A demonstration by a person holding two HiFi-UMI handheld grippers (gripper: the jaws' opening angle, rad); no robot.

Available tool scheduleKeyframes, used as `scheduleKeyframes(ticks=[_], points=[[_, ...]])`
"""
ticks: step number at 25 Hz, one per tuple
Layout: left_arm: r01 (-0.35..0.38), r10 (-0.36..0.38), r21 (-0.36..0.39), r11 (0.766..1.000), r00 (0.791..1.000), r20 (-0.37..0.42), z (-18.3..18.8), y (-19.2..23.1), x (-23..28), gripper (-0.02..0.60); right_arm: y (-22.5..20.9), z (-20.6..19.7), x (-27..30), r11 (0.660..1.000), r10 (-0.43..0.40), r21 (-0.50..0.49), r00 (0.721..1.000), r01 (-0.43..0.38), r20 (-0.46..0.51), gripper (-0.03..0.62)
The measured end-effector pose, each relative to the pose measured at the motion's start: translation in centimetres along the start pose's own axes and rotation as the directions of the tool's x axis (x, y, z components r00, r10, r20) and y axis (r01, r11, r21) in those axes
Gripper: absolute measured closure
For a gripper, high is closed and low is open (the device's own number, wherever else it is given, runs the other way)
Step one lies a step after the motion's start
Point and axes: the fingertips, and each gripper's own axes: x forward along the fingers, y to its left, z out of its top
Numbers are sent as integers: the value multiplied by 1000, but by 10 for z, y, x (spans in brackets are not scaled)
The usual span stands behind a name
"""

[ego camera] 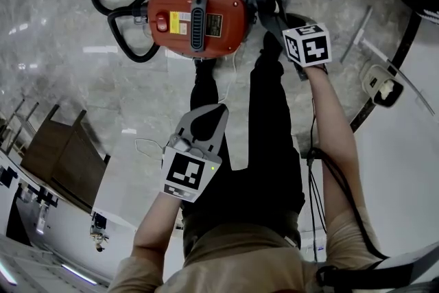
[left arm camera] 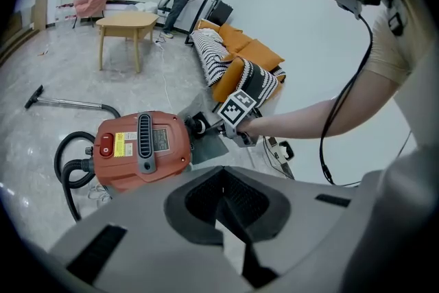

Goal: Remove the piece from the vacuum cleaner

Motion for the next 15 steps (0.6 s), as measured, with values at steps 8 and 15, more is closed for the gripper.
scheduleKeyframes(ticks=[8, 15], points=[[9, -9, -5, 1000, 1000, -2, -2, -4, 5, 589, -10, -4, 0, 999, -39, 21, 999, 39, 26, 566], [7, -7, -8, 1000, 1000, 1, -4, -5, 4, 589, -13, -4, 0, 995, -91, -48, 995, 93, 43, 566]])
